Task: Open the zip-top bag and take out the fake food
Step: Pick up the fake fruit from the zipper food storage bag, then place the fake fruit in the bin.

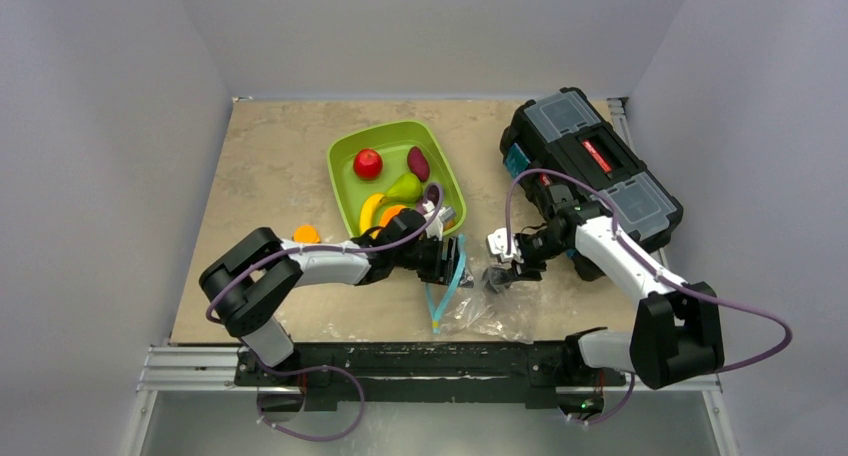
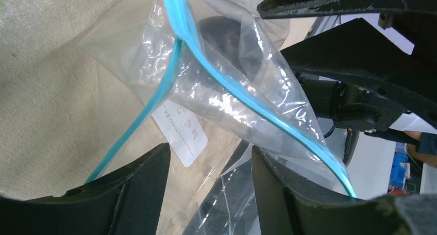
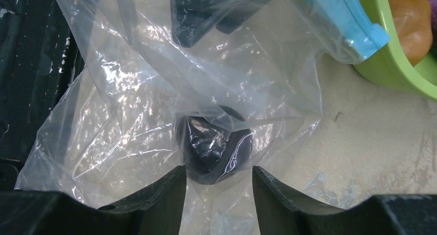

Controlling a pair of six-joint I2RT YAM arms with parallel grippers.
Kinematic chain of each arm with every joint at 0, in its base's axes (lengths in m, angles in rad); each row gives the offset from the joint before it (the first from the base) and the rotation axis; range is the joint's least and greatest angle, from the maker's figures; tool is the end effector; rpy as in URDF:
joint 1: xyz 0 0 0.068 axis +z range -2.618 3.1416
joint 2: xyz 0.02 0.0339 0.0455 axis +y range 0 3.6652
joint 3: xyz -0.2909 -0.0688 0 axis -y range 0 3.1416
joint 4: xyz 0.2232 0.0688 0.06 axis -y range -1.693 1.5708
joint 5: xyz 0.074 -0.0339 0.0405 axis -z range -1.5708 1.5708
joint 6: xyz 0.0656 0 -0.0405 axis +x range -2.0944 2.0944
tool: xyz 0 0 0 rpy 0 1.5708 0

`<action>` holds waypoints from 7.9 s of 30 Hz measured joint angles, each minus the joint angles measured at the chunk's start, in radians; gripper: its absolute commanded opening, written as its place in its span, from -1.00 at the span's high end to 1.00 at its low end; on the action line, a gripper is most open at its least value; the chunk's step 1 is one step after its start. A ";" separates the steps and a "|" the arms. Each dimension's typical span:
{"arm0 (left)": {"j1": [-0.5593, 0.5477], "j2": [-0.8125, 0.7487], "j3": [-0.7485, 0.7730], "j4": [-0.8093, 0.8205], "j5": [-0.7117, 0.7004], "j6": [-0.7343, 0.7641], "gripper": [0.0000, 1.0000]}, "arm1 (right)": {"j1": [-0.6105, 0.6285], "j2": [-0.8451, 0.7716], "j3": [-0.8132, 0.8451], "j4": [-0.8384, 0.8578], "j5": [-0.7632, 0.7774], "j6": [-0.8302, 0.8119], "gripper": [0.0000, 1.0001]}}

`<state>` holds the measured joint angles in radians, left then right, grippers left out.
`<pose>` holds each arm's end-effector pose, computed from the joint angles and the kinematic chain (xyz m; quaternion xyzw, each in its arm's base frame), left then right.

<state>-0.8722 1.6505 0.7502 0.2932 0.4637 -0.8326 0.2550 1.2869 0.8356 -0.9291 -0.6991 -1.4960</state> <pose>0.1948 -0.2776 0.1902 0.1235 0.8602 -0.4736 0.1436 0.1723 0.0885 0.2274 -0.7390 0.5742 0.2254 0.2709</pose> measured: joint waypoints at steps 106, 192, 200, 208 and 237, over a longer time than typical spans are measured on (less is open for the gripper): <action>-0.117 -0.005 0.164 -0.311 -0.342 0.097 0.64 | 0.058 0.100 -0.118 0.299 -0.183 0.369 1.00; 0.554 -0.130 0.362 -0.761 -0.179 0.433 0.86 | -0.068 0.052 -0.125 0.208 -0.236 0.235 1.00; 0.601 0.006 0.506 -0.853 -0.261 0.460 0.82 | -0.072 0.052 -0.125 0.207 -0.236 0.235 1.00; 0.609 0.130 0.666 -0.958 -0.364 0.479 -0.01 | -0.078 0.052 -0.125 0.207 -0.237 0.235 1.00; 0.613 -0.264 0.579 -0.955 -0.481 0.469 -1.00 | -0.100 0.006 -0.125 0.201 -0.238 0.227 1.00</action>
<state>-0.2596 1.3869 1.3293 -0.6621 -0.0177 -0.3637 0.1547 1.2930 0.7109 -0.7284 -0.9375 -1.2686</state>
